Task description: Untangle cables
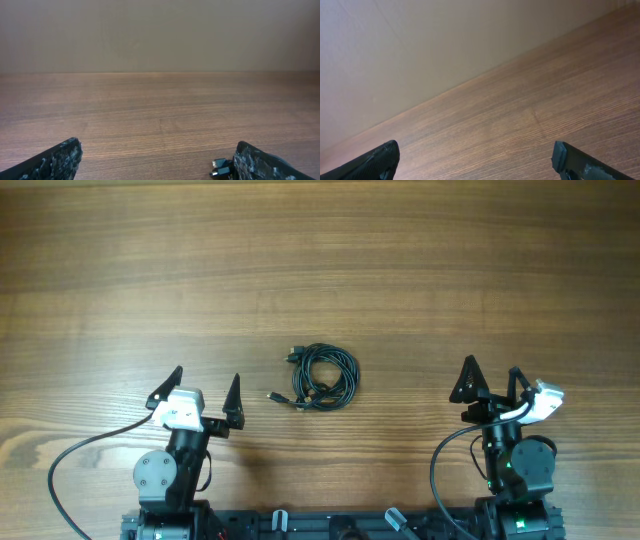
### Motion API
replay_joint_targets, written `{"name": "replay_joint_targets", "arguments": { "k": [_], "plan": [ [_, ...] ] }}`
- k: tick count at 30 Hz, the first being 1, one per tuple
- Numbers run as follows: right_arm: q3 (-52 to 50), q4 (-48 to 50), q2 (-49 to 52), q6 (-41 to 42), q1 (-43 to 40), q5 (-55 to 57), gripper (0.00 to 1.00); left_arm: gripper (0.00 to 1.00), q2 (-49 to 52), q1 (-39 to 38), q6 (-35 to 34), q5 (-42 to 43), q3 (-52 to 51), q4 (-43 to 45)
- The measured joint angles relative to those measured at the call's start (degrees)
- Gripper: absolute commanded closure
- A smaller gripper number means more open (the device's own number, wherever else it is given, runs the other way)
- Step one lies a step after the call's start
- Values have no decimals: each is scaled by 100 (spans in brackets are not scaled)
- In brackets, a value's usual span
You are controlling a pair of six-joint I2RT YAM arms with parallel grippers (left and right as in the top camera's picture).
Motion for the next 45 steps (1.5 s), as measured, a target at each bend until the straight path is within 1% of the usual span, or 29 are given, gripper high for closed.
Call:
{"name": "replay_joint_targets", "arguments": {
  "k": [30,33,45],
  "plan": [
    [0,0,0,0,0,0,0,0,0,0,0,0,0,0],
    [0,0,0,0,0,0,1,0,0,0,0,0,0,-2],
    [0,0,0,2,-2,0,0,0,0,0,0,0,0,-2]
  ]
}}
